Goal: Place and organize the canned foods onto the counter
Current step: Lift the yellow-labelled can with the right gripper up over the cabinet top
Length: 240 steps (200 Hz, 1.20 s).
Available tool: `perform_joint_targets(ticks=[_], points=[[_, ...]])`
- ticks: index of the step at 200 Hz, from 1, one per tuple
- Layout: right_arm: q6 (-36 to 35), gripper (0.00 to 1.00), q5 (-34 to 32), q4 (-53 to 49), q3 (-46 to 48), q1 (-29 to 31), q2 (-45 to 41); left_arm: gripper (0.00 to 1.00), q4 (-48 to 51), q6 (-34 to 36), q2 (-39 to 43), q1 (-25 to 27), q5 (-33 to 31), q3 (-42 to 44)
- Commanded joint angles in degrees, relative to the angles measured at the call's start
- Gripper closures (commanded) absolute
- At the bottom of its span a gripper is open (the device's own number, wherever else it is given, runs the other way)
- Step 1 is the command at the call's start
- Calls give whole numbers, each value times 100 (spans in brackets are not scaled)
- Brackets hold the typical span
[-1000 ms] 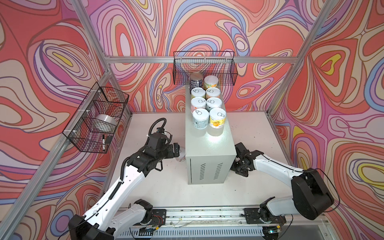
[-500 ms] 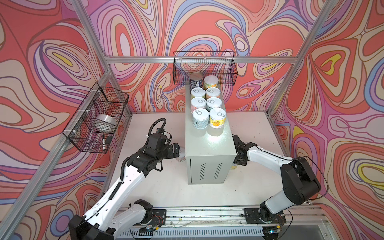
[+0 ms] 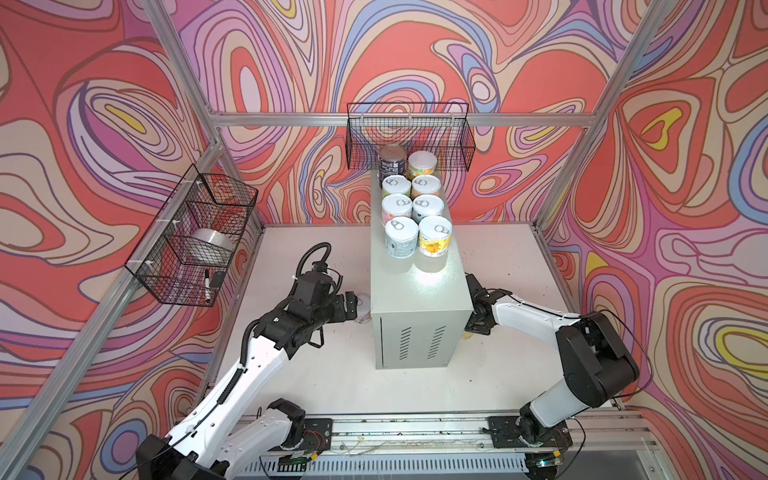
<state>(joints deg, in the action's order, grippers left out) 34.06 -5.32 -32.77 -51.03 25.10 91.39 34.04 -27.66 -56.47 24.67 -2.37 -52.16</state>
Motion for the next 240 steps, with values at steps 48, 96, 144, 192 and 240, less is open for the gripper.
perform_joint_targets(ticks=[48, 96, 144, 192, 240], points=[[12, 99, -22, -372, -68, 19, -363, 2, -126, -38, 147, -60, 148, 60], [-289, 100, 146, -1709, -722, 20, -1071, 2, -54, 79, 68, -59, 108, -54], [-692, 100, -149, -4049, -2423, 16, -1758, 2, 123, 233, 53, -93, 21, -256], [-964, 100, -546, -6007, -5128, 21, -1325, 2, 176, 372, -201, -101, 83, -511], [-1177, 100, 453, -6455, -7402, 19, -673, 1, 120, 423, -296, -99, 153, -585]])
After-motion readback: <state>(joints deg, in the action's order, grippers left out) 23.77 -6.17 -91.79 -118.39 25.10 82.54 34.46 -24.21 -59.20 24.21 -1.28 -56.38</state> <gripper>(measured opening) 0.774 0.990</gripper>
